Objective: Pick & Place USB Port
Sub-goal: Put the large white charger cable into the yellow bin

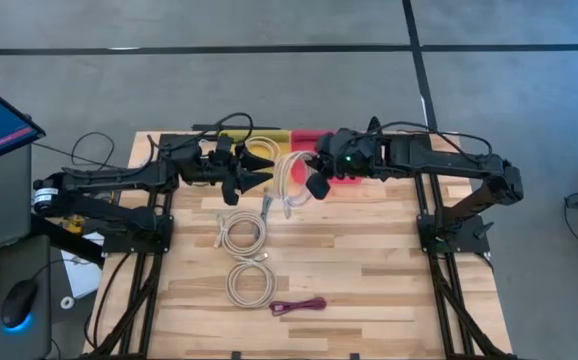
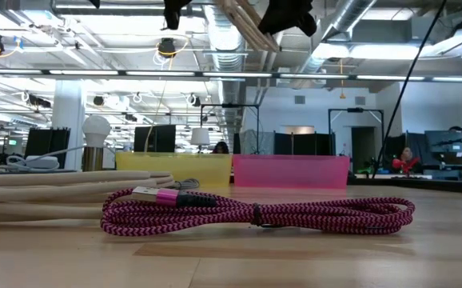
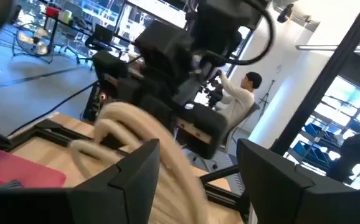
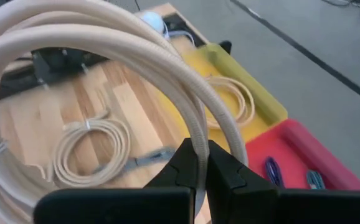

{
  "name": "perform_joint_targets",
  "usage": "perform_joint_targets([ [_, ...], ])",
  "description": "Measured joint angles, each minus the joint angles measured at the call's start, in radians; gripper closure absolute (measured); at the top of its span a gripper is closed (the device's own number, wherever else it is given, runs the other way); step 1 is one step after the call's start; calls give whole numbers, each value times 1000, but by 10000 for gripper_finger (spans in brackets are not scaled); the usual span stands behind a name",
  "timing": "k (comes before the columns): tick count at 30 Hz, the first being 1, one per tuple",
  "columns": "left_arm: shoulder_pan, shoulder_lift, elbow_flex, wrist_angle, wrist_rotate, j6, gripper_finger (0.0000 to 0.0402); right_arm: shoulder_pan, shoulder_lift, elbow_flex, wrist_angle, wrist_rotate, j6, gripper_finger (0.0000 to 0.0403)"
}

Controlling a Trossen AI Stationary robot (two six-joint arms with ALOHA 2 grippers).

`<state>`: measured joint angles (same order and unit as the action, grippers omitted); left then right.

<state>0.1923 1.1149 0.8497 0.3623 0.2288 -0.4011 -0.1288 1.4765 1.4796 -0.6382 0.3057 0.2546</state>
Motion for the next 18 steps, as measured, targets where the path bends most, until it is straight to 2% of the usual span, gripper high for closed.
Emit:
perform_joint_targets([
  [5,-1,0,0,3,7,0,186,-1,0,0,-13,5,-2,402],
  [11,-1,0,0,4,8,0,185,25,0,0,-13,-54,-2,402],
  [18,-1,0,0,5,11,0,187,51,0,0,-2,-17,-2,402],
])
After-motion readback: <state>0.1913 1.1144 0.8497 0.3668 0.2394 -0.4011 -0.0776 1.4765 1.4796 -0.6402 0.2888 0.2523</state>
